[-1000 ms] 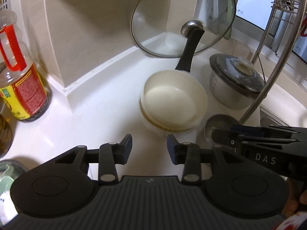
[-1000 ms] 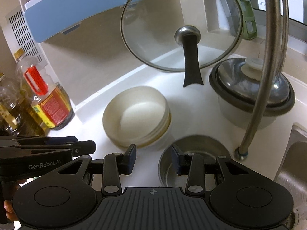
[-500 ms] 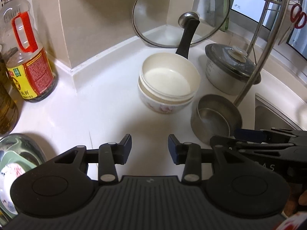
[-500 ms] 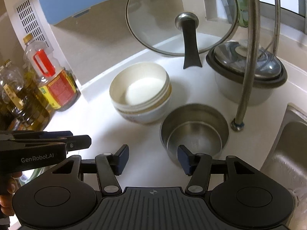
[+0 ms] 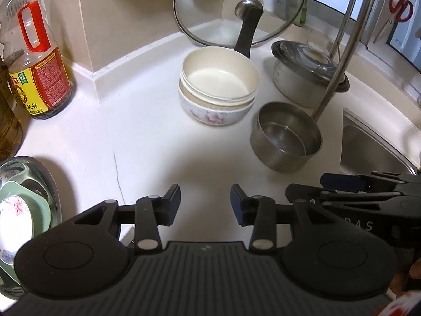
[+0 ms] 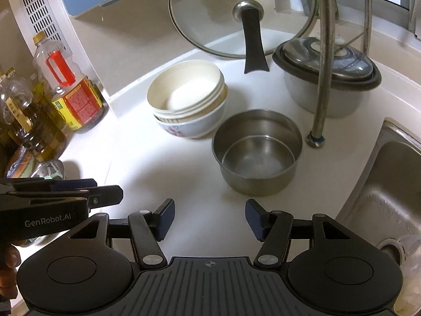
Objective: Organize plates and bowls
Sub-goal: 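Move the right tool toward the small steel pot's rim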
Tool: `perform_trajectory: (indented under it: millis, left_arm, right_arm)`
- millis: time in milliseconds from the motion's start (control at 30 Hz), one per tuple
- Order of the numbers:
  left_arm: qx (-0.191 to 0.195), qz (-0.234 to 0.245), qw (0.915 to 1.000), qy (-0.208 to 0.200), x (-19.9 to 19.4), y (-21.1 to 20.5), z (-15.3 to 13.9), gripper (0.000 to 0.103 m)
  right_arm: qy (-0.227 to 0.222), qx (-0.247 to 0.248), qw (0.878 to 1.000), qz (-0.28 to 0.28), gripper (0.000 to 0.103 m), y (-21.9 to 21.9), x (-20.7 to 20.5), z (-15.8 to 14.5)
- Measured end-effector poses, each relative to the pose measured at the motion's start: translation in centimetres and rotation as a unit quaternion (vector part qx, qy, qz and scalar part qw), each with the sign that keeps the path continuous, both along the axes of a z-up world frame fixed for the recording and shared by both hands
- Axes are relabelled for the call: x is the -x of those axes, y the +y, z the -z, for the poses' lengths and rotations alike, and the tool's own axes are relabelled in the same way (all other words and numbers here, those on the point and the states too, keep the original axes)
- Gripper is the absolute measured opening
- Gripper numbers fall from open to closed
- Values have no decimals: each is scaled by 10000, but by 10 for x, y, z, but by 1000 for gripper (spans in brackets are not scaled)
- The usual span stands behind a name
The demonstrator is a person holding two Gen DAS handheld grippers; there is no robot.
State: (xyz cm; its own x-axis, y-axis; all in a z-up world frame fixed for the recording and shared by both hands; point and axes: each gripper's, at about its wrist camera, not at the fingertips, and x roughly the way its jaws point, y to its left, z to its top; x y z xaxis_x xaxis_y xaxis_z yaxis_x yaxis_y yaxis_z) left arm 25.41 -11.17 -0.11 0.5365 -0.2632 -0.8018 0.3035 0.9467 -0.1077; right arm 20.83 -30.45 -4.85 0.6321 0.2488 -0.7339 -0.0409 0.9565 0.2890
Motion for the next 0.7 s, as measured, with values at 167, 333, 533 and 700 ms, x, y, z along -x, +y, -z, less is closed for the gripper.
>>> perform_trajectory:
  millis: [167,333,533,700]
  left_arm:
    - [-22,13,10000,12,6,-5,1,39]
    - [-23,26,10000,66,9,-9,4,39]
    - [-31,59,9999,101,12,-16,6,39]
    - [-40,64,9999,134,11,-19,8,39]
  right_arm:
    - [87,22,10000,6,60,-5,5,4]
    - [142,101,9998,60,60,-10,9,8]
    - [224,130,9996,100,60,-18,11,12]
    - [337,71,9993,162,60,-24,11,16]
